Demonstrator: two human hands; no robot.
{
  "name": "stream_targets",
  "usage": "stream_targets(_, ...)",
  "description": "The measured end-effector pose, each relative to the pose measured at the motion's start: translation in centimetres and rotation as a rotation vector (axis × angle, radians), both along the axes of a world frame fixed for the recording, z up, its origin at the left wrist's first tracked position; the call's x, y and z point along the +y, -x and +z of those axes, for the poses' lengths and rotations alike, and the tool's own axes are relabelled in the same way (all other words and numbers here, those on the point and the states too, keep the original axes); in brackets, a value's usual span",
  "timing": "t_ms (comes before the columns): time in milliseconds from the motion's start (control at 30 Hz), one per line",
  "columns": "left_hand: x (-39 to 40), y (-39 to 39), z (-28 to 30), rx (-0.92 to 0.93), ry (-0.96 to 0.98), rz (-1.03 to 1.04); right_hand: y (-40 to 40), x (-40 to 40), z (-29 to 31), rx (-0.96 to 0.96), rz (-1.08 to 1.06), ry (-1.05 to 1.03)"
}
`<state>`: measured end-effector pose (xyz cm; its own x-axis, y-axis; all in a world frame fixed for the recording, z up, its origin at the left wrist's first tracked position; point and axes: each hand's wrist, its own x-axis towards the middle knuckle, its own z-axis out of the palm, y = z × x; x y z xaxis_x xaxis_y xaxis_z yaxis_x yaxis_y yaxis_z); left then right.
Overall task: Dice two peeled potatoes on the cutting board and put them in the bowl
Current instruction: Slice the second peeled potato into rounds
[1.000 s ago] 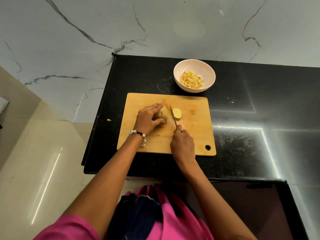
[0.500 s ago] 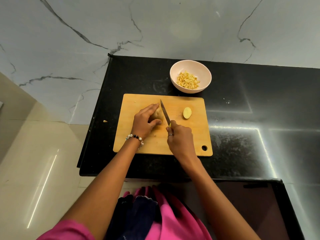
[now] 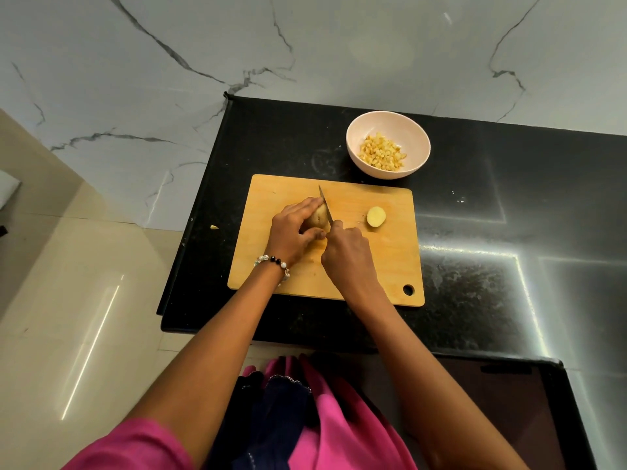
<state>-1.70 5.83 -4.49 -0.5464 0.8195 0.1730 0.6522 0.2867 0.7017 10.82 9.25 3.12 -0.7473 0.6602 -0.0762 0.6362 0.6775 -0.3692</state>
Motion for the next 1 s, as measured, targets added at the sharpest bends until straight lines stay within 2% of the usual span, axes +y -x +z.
stream_targets(333,-0.1,-0.1,0.1,0.014,-0.011,0.019,0.1,-0.8,-2.5,-0.057,0.012,-0.097)
stream_targets(433,-0.1,-0.3,0.1,0.017,0.002,0.016,0.2,-0.7,-3.2,-0.019,0.019,-0.093)
stream_targets(667,-0.2,-0.2,0.3,-0.024,0.030,0.020,-2.7,-1.3,-5.5,-0.118,-0.058,-0.053)
stream_targets(733,-0.2,-0.2,0.4,-0.025,0.040,0.026,-2.7,-0.3,-5.4,-0.072,-0.093,0.027)
stream_targets(833,-0.2,-0.1,0.5,-0.030,0.051,0.024,-2.8,0.1,-4.2,0.121,-0.137,0.139)
stream_targets(1000,-0.1,-0.1,0.5,-0.033,0.062,0.031,-2.3,0.4,-2.1,0.201,-0.117,0.118)
